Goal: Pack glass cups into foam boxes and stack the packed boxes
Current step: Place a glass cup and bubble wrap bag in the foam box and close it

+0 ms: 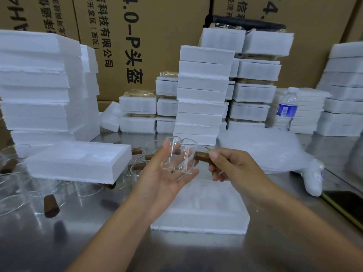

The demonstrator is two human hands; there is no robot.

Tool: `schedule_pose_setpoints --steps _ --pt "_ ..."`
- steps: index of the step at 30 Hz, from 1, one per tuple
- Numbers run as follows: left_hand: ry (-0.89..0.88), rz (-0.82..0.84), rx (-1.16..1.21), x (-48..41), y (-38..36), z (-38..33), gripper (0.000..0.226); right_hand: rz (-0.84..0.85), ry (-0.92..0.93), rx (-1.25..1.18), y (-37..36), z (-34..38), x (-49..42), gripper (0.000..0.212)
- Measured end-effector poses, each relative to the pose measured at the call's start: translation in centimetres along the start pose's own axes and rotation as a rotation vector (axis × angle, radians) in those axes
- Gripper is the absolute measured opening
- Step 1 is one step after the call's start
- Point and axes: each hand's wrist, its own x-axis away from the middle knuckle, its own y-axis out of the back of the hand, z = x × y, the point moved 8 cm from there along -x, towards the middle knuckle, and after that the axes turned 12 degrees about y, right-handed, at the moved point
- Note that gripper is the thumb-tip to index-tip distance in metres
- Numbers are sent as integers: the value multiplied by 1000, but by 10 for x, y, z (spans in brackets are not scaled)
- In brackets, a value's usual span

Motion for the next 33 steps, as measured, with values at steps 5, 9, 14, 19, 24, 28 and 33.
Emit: schedule_pose_setpoints --steps 5,9,14,19,24,28,33 --pt "-67 30 83 2 12 -12 50 -51 -35 -90 4 -15 -7 17" --pt "-129 -37 254 6 23 -25 34 -152 -95 192 49 -46 -29 7" --pt "-90 -63 332 8 24 -24 50 -303 -175 683 123 -95 -41 33" --pt "-50 -46 305 3 22 -19 49 -145 -397 908 146 -147 -24 49" --pt "-59 43 281 1 16 -20 62 -162 -355 1150 148 -144 -22 48" --pt "-58 75 295 3 12 -20 66 -175 -333 1293 149 -138 -26 35" --pt "-65 81 323 7 7 -22 55 -301 -275 1298 150 -126 -28 19"
